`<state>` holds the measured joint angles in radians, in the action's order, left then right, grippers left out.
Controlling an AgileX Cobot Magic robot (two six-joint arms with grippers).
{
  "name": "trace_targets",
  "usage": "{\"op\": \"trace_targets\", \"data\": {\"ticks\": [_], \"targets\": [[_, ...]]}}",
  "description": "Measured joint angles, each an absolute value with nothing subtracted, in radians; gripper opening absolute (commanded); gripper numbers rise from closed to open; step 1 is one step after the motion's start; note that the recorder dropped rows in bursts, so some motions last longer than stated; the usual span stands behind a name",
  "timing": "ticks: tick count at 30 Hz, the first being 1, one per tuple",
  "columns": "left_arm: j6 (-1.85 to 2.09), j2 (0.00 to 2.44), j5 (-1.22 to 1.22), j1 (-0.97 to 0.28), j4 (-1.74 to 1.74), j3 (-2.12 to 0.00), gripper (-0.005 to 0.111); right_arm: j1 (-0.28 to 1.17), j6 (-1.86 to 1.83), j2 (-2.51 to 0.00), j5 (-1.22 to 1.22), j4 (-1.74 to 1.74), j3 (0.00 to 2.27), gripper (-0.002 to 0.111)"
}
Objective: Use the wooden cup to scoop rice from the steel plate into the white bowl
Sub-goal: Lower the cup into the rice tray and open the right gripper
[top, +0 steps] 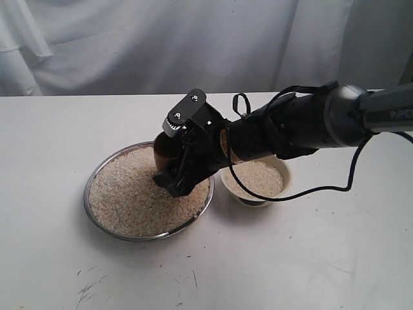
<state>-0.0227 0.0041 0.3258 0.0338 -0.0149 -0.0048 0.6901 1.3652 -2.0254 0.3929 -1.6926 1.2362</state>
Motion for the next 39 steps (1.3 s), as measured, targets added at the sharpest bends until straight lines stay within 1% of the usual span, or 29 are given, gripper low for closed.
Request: {"op": "trace_targets", "data": {"ticks": [5, 10, 12, 29, 35, 39], "targets": [[-0.025, 0.004, 0.326, 0.034, -0.015, -0.005, 0.0, 0.69, 1.35, -2.05, 0.391, -1.635, 1.236, 0.001], [-0.025, 0.004, 0.326, 0.034, -0.015, -0.005, 0.0, 0.69, 1.319, -2.059, 0.391, -1.627, 1.236, 0.014], [-0.025, 0.004, 0.326, 0.034, -0.015, -0.005, 0.0, 0.69, 1.312, -2.059, 0.395, -1.625, 1.236, 0.016], [-0.023, 0.004, 0.326, 0.034, -0.015, -0.005, 0.0, 0.69, 1.209, -2.059, 0.407, -1.517, 1.236, 0.017], [-0.023, 0.004, 0.326, 0.034, -0.015, -0.005, 0.0, 0.69, 1.203, -2.07, 0.418, -1.511, 1.236, 0.029], [-0.023, 0.004, 0.326, 0.034, -0.015, -0.005, 0.0, 0.69, 1.183, -2.098, 0.441, -1.511, 1.236, 0.041]]}}
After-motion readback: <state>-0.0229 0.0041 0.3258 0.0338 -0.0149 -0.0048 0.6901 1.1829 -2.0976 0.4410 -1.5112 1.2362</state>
